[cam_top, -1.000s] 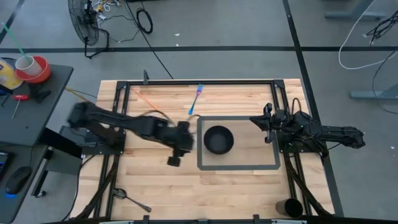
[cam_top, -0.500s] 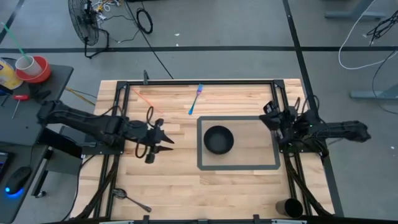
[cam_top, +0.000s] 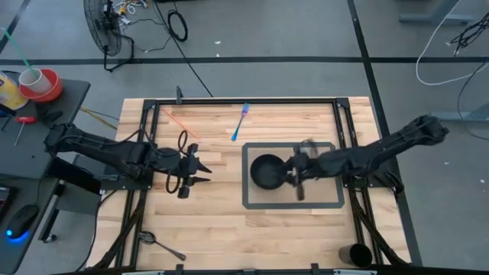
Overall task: Pick & Place Utensil
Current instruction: Put the black bowl on the center of the mat
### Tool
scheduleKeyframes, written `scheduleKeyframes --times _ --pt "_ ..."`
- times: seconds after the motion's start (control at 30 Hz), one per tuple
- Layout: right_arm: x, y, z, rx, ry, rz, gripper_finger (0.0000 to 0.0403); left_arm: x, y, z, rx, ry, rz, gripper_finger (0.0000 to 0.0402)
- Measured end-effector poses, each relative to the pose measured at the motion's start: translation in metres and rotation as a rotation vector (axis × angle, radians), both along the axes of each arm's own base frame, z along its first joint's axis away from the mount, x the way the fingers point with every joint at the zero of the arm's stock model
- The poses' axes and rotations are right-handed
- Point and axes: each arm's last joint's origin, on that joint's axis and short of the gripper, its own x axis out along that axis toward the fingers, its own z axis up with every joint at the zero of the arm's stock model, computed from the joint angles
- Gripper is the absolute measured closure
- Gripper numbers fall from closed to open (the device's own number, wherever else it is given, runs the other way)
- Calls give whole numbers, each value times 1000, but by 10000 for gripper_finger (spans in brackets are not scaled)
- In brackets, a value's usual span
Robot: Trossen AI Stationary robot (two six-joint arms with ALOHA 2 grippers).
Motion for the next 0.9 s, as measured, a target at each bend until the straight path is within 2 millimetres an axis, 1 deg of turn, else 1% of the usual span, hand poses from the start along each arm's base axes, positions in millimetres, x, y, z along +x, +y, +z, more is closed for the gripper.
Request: scheduleKeyframes --times 0.07,0.17,0.23,0.3,0.4,0.57,0.67,0.9 --pt "14 12 4 -60 116 -20 263 0 0 -1 2 10 0 271" --pt "32 27 3 -133 285 -14 248 0 0 -1 3 13 0 271" --pt "42 34 -1 -158 394 -4 245 0 0 -1 4 13 0 271" --pt "51 38 -11 -182 503 3 245 0 0 -2 4 14 -1 271" --pt "60 38 -33 -200 632 5 245 0 0 -2 4 14 0 271" --pt "70 33 -61 -167 762 15 245 0 0 -2 3 14 0 271" --pt "74 30 -69 -164 794 16 248 0 0 -2 4 14 -1 271" --pt "78 26 -80 -174 846 21 261 1 0 0 1 1 -1 271"
